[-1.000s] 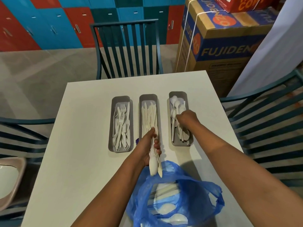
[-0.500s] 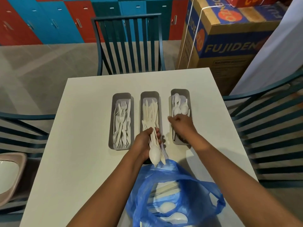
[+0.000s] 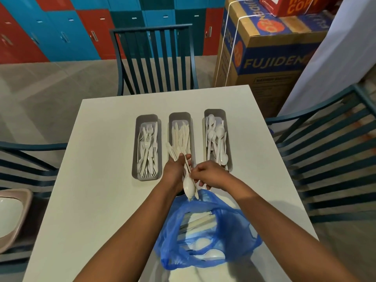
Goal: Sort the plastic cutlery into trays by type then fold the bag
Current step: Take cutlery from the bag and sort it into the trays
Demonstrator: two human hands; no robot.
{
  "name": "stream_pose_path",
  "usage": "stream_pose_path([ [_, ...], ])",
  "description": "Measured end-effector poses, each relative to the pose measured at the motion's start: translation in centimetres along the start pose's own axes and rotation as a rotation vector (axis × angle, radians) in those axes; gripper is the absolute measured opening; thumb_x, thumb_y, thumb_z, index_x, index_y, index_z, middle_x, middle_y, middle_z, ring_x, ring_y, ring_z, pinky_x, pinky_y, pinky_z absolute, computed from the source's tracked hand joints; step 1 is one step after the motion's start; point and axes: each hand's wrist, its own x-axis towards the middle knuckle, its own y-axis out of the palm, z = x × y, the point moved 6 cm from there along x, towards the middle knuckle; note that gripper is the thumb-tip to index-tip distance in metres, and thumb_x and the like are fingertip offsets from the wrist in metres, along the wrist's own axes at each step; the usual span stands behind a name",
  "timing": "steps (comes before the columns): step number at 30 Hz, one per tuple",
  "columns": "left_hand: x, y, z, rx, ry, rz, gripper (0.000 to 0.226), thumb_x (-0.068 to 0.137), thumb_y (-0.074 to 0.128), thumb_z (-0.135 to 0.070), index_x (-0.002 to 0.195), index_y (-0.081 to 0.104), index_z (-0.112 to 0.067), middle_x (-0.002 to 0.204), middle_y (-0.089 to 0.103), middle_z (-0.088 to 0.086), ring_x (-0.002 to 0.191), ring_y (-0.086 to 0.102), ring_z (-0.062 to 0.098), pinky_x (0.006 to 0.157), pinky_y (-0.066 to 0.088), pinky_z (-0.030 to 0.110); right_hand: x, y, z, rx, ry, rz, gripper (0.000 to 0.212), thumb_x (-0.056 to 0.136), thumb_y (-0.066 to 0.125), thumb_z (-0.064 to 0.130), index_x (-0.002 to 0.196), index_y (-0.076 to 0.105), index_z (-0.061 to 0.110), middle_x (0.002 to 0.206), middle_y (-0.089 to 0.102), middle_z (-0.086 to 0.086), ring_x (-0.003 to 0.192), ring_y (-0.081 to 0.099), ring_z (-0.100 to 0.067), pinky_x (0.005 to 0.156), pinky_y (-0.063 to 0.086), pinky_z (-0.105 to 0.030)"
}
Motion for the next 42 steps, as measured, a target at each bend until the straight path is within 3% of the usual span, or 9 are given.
stream_pose_path([
  [4, -1.1, -0.2, 0.0, 0.017, 0.042, -0.018, 0.018, 0.100, 0.042, -0.019, 0.112, 0.051, -0.008, 0.083, 0.065, 0.009, 0.072, 0.061, 0.024, 0.073, 0.055, 0.041, -0.9, -0.3, 0.2, -0.023, -0.012, -0.108, 0.026, 0.087, 0.049, 0.007, 0.062, 0.056, 0.012, 0.058, 0.054, -0.004, 0.052, 0.053, -0.012, 0.046, 0.044, -0.024],
  [7, -2.0, -0.5, 0.5, -0.023, -0.026, 0.012, 0.024, 0.101, 0.040, -0.023, 0.089, 0.054, -0.009, 0.057, 0.056, 0.005, 0.043, 0.053, 0.014, 0.046, 0.048, 0.023, -1.4, -0.9, 0.2, 0.021, -0.029, -0.195, 0.032, 0.087, 0.047, 0.004, 0.055, 0.048, 0.014, 0.055, 0.049, -0.004, 0.051, 0.052, -0.013, 0.043, 0.041, -0.023],
  [9, -2.5, -1.0, 0.6, -0.017, -0.031, -0.003, 0.030, 0.102, 0.039, -0.024, 0.083, 0.055, -0.007, 0.056, 0.047, 0.005, 0.038, 0.046, 0.011, 0.042, 0.042, 0.018, -1.6, -1.5, 0.1, 0.051, -0.035, -0.249, 0.032, 0.088, 0.047, 0.005, 0.057, 0.046, 0.014, 0.057, 0.047, -0.004, 0.051, 0.052, -0.013, 0.042, 0.039, -0.022],
  [18, -4.6, -2.2, 0.8, -0.088, -0.126, 0.086, 0.026, 0.094, 0.034, -0.002, 0.081, 0.056, -0.004, 0.046, 0.056, 0.001, 0.034, 0.048, 0.012, 0.044, 0.042, 0.019, -2.0, -1.2, -1.1, 0.118, 0.064, -0.195, 0.008, 0.088, 0.049, 0.001, 0.088, 0.050, 0.008, 0.070, 0.049, -0.004, 0.059, 0.051, -0.013, 0.048, 0.043, -0.024],
  [27, -4.4, -4.9, 0.1, -0.318, -0.145, 0.145, 0.029, 0.100, 0.041, -0.017, 0.081, 0.058, -0.006, 0.051, 0.065, 0.000, 0.058, 0.059, 0.012, 0.066, 0.049, 0.025, -0.1, 0.9, -0.3, 0.145, 0.137, -0.253, 0.020, 0.087, 0.049, -0.001, 0.069, 0.049, 0.008, 0.065, 0.052, -0.009, 0.057, 0.054, -0.018, 0.050, 0.047, -0.026],
  [31, -3.7, -7.0, -0.6, -0.315, -0.161, 0.146, 0.032, 0.100, 0.043, -0.020, 0.081, 0.064, -0.006, 0.052, 0.064, 0.002, 0.050, 0.061, 0.009, 0.055, 0.053, 0.021, 2.1, 1.7, 0.6, 0.051, 0.204, -0.301, 0.021, 0.085, 0.047, -0.001, 0.066, 0.049, 0.005, 0.059, 0.053, -0.012, 0.051, 0.052, -0.022, 0.052, 0.046, -0.028],
  [36, -2.3, -9.9, -2.0, -0.259, -0.191, 0.159, 0.028, 0.099, 0.045, -0.019, 0.083, 0.063, -0.006, 0.059, 0.066, 0.003, 0.051, 0.063, 0.009, 0.052, 0.054, 0.019, 5.4, 1.9, 1.3, -0.040, 0.285, -0.405, 0.006, 0.083, 0.049, 0.003, 0.082, 0.055, 0.001, 0.076, 0.062, -0.017, 0.077, 0.064, -0.029, 0.078, 0.055, -0.037],
  [39, -0.9, -11.6, -2.8, -0.229, -0.200, 0.152, 0.024, 0.098, 0.046, -0.019, 0.085, 0.062, -0.007, 0.056, 0.066, 0.001, 0.045, 0.063, 0.006, 0.050, 0.054, 0.019, 6.0, 1.6, 2.2, -0.150, 0.278, -0.472, 0.027, 0.089, 0.059, 0.021, 0.108, 0.058, 0.001, 0.108, 0.062, -0.017, 0.100, 0.061, -0.029, 0.083, 0.048, -0.030],
  [42, -0.2, -12.3, -3.0, -0.230, -0.198, 0.168, 0.021, 0.097, 0.048, -0.017, 0.086, 0.063, -0.007, 0.056, 0.066, 0.002, 0.048, 0.063, 0.009, 0.068, 0.053, 0.027, 5.2, 2.8, 3.4, -0.043, 0.171, -0.497, 0.035, 0.090, 0.061, 0.027, 0.118, 0.055, 0.007, 0.103, 0.057, -0.009, 0.082, 0.059, -0.019, 0.071, 0.040, -0.023],
])
